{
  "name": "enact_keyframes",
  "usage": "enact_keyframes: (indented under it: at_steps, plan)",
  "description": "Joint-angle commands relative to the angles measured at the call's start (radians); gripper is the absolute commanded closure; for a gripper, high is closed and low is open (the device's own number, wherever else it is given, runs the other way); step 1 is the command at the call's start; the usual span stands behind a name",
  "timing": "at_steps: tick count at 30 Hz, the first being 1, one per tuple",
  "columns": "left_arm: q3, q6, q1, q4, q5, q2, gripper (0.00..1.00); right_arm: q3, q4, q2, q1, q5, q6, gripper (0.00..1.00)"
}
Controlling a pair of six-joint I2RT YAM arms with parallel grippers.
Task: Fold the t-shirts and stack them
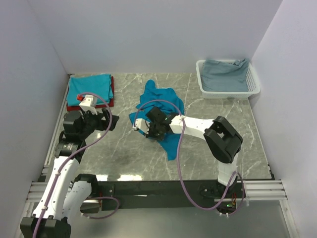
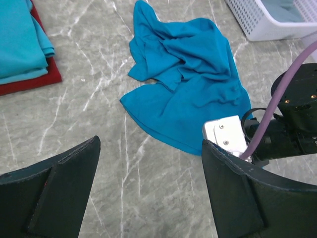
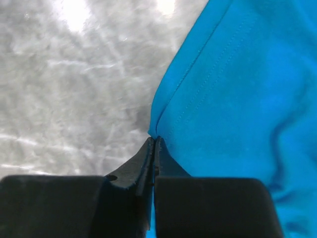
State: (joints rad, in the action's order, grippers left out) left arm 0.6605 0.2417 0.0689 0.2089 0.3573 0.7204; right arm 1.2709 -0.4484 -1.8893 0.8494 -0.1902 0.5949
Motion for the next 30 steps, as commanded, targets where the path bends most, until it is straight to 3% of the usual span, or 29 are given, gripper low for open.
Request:
enact_keyframes:
  at_steps: [1,7,10,11,13,14,15,17,19,20,22,23,25,30]
  plan:
    - [0.025,0.007,0.003,-0.02,0.048,0.01,0.11,-0.06,-0.064,0.051,-0.028,-0.018,0.037,1.0]
    - [0.031,0.031,0.005,-0.045,0.098,0.049,0.11,-0.29,-0.237,0.465,-0.251,-0.109,0.201,1.0]
    - [0.05,0.051,0.005,-0.043,0.121,0.082,0.11,-0.419,-0.318,0.658,-0.426,-0.115,0.362,1.0]
    - [0.068,0.062,0.005,-0.042,0.133,0.108,0.11,-0.448,-0.388,0.7,-0.535,-0.109,0.469,1.0]
    - [0.086,0.103,0.009,-0.049,0.141,0.138,0.11,-0.529,-0.406,0.798,-0.657,-0.033,0.583,1.0]
    - [0.108,0.125,0.011,-0.051,0.138,0.181,0.11,-0.55,-0.4,0.817,-0.72,-0.005,0.607,1.0]
    - [0.12,0.149,0.014,-0.054,0.134,0.204,0.12,-0.559,-0.389,0.822,-0.872,0.032,0.623,1.0]
    - [0.169,0.174,0.04,-0.049,0.106,0.287,0.12,-0.533,-0.386,0.765,-0.991,0.06,0.622,1.0]
    - [0.245,0.186,0.095,-0.034,0.043,0.391,0.12,-0.446,-0.414,0.672,-1.169,-0.009,0.594,1.0]
    - [0.279,0.183,0.12,-0.011,0.022,0.43,0.13,-0.42,-0.397,0.65,-1.223,-0.037,0.57,0.9]
    - [0.397,0.162,0.196,0.024,-0.044,0.567,0.14,-0.368,-0.374,0.63,-1.306,-0.128,0.511,0.61]
    - [0.442,0.151,0.218,0.044,-0.063,0.617,0.15,-0.358,-0.346,0.636,-1.31,-0.161,0.487,0.53]
    - [0.555,0.101,0.262,0.081,-0.096,0.763,0.17,-0.354,-0.322,0.666,-1.272,-0.245,0.415,0.5]
    - [0.731,0.042,0.275,0.086,-0.044,1.026,0.19,-0.306,-0.317,0.659,-0.992,-0.388,0.234,0.49]
